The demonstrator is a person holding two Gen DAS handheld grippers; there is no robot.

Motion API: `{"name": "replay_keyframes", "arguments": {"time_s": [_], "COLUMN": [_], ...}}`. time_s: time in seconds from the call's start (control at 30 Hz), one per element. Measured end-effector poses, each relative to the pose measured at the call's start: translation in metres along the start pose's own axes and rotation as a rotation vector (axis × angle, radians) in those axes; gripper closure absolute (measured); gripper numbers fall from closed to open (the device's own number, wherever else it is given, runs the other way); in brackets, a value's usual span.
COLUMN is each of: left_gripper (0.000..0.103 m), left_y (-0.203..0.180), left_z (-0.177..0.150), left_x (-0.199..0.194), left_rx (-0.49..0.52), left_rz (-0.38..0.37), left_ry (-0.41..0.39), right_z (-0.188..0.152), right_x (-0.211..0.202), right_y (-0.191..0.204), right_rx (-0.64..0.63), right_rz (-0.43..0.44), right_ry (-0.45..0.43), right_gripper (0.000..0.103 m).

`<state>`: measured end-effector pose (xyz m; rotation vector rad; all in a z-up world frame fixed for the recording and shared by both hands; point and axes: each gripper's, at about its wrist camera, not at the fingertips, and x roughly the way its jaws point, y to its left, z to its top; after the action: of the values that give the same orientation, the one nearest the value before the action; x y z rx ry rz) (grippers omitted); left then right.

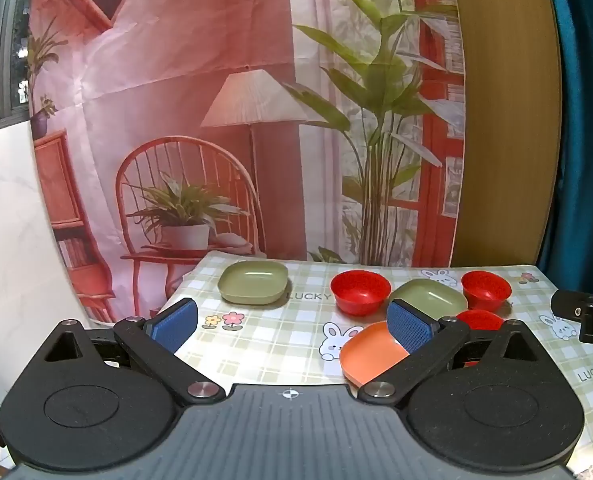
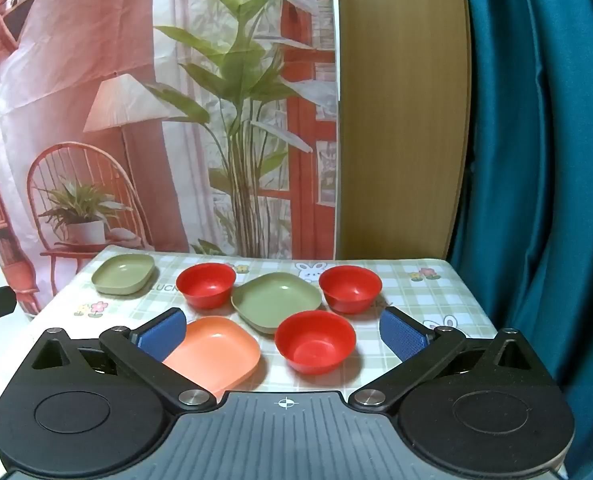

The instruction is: Organize plates and bowls

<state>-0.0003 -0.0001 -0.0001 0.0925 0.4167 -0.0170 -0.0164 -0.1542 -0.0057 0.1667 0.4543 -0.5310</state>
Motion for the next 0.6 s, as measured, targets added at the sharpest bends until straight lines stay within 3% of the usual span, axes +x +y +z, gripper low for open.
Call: {"name": "replay_keyframes", "arguments": {"time_s": [0.6], "left_gripper": [0.001], "left_y": [0.0051], "left_z": [0.0029], "left_x": [-0.0013], "left_rx": [-0.009], "left_rz": [0.002], "left_ry": [0.000], "right_z": [0.0006], "right_x": [-0.0016], "right_y": [-0.0015], "right_rx": [0.001], "right_rz": [0.002], "right_ry": [-0.008], "right_gripper": [0.000]}}
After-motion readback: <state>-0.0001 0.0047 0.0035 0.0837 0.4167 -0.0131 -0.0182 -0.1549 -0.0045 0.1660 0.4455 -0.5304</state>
